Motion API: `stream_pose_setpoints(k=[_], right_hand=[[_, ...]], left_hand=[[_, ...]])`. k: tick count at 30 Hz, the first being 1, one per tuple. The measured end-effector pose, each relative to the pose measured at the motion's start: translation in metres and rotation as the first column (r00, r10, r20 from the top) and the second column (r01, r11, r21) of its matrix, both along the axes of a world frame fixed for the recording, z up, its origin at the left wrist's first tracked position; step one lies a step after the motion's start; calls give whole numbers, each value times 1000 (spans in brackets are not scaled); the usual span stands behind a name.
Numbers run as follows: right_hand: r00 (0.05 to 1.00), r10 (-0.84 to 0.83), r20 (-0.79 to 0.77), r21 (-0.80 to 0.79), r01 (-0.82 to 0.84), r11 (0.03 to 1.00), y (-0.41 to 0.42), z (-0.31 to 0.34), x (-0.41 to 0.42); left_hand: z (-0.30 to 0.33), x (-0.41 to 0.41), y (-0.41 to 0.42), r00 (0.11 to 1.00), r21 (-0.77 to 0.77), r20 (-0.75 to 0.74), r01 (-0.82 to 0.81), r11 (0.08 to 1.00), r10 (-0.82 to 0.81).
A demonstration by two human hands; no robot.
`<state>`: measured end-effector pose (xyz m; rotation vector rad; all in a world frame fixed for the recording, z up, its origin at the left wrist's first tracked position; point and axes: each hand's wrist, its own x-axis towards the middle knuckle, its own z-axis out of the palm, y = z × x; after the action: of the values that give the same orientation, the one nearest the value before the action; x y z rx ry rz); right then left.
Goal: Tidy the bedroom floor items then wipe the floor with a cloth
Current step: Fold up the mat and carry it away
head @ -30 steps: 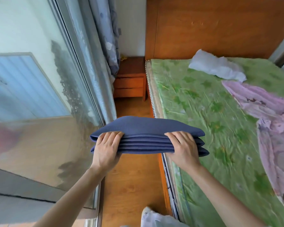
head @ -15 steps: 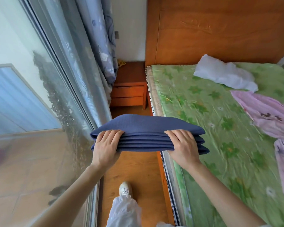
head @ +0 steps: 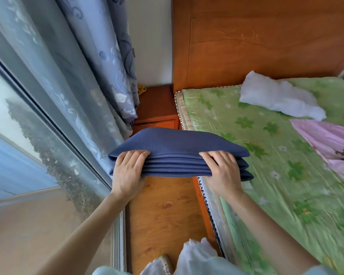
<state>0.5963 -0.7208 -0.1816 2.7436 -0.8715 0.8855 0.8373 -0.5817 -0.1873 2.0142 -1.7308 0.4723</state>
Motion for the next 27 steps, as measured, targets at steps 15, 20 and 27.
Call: stream_pose_setpoints(k=[15, 20, 27], right_hand=[[1000, -1, -6, -11, 1, 1000, -203, -11, 80], [1000, 19, -12, 7, -19, 1000, -279, -9, 104], [994, 95, -51, 12, -94, 995, -354, -10, 135]], left_hand=[[-6, 78, -204, 999, 20, -31, -4, 1000, 5], [-1, 96, -271, 998, 21, -44, -45, 999, 45], [-14, 118, -333, 990, 24, -81, -117, 993, 118]])
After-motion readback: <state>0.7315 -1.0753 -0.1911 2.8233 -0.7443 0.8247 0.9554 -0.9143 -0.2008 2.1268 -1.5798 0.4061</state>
